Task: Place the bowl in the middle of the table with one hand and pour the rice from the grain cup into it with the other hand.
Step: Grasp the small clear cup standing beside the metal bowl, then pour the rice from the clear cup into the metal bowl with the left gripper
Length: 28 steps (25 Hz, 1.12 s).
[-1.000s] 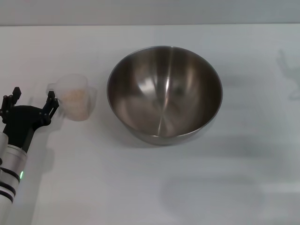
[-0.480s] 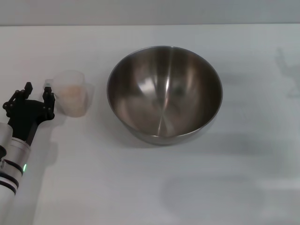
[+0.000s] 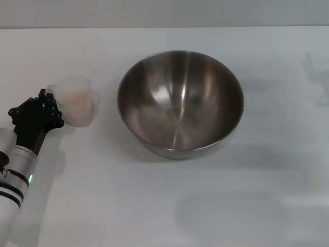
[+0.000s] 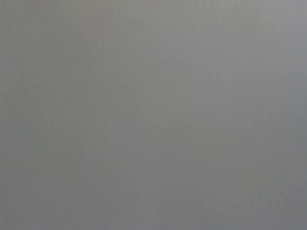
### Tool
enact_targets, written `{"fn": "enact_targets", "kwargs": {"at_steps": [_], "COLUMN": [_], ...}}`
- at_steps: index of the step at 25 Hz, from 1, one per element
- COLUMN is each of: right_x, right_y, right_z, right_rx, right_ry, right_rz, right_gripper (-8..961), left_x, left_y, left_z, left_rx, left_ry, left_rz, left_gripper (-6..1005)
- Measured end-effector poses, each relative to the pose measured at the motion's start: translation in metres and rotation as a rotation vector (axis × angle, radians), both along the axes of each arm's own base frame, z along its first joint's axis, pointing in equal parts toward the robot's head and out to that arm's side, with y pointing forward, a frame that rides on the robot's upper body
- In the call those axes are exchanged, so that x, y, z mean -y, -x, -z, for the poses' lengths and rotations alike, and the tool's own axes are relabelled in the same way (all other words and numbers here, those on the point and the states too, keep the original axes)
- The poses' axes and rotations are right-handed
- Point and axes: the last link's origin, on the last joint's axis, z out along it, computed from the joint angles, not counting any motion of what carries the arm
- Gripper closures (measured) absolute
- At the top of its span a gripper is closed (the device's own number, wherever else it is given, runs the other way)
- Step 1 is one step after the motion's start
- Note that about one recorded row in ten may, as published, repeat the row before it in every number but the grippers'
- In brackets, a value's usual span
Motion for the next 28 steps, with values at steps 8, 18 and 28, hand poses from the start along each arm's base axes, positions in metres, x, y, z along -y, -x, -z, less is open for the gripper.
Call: {"fn": "enact_targets", "kwargs": {"at_steps": [8, 18, 28], "right_x": [0.0, 0.001, -0.001], "right_y": [0.0, -0.004, -0.009], "right_z": [0.0, -0.001, -0.002], "right_rx": [0.0, 0.006, 0.005], "right_ry": [-0.002, -0.003, -0.016], "right_rz": [-0.002, 0.013, 0.035], "right_gripper": [136, 136, 137], "left_x": [-0.001, 0.003, 0.0], "left_y": [0.0, -0.03, -0.082], "left_z": [-0.002, -0.019, -0.015], "left_rx": [0.01, -0.045, -0.483], "left_ry": [-0.006, -0.137, -0.283], "left_rz": [0.009, 0.228, 0.437], "left_gripper": [966, 977, 974]}}
